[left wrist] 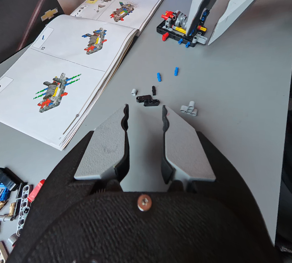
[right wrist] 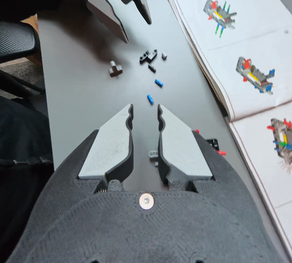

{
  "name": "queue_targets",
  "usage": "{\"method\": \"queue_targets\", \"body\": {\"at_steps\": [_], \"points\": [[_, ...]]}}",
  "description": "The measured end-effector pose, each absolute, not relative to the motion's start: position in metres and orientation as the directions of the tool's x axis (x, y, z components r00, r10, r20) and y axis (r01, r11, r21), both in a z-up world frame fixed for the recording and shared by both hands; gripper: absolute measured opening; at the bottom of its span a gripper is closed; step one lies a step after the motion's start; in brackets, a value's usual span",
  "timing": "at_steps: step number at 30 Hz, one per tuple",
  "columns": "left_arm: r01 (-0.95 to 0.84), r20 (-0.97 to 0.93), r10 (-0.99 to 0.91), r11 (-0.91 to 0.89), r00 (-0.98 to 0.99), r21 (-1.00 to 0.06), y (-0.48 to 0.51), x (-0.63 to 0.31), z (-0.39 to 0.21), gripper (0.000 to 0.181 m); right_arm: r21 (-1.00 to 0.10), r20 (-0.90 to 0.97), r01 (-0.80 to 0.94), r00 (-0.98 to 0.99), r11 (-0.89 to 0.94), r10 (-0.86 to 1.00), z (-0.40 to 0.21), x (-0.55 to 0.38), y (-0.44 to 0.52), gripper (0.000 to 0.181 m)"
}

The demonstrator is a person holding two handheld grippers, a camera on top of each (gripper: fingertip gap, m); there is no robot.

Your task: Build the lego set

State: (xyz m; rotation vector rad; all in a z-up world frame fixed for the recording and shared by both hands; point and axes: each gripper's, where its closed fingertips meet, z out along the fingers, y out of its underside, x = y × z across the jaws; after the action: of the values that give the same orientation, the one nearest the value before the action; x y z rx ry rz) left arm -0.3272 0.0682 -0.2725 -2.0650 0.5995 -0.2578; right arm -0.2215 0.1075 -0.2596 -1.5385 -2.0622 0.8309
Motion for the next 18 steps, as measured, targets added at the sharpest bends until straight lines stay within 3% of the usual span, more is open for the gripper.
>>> {"method": "queue_targets", "body": {"at_steps": [4,10,14,18], "points": [[-0.317,-0.054,-0.512,-0.443,0.857,-0.839,0.068,-0.327,-0.273,0.036,-0.642,0.084,0.687,-0.378,0.34,0.922,-0.264,-0.264,0.103,0.016],[-0.327,-0.052,-0.529,-0.441,0.847,-0.836,0.065,-0.323,-0.274,0.035,-0.446,0.174,0.652,-0.61,0.614,0.773,-0.303,-0.292,0.106,0.011],[-0.33,-0.052,-0.534,-0.439,0.844,-0.836,0.064,-0.322,-0.274,0.035,-0.454,0.136,0.619,-0.663,0.641,0.736,-0.304,-0.301,0.097,0.018],[-0.335,-0.048,-0.547,-0.44,0.836,-0.833,0.064,-0.32,-0.275,0.03,-0.46,0.134,0.584,-0.699,0.669,0.702,-0.305,-0.303,0.093,0.001]]}}
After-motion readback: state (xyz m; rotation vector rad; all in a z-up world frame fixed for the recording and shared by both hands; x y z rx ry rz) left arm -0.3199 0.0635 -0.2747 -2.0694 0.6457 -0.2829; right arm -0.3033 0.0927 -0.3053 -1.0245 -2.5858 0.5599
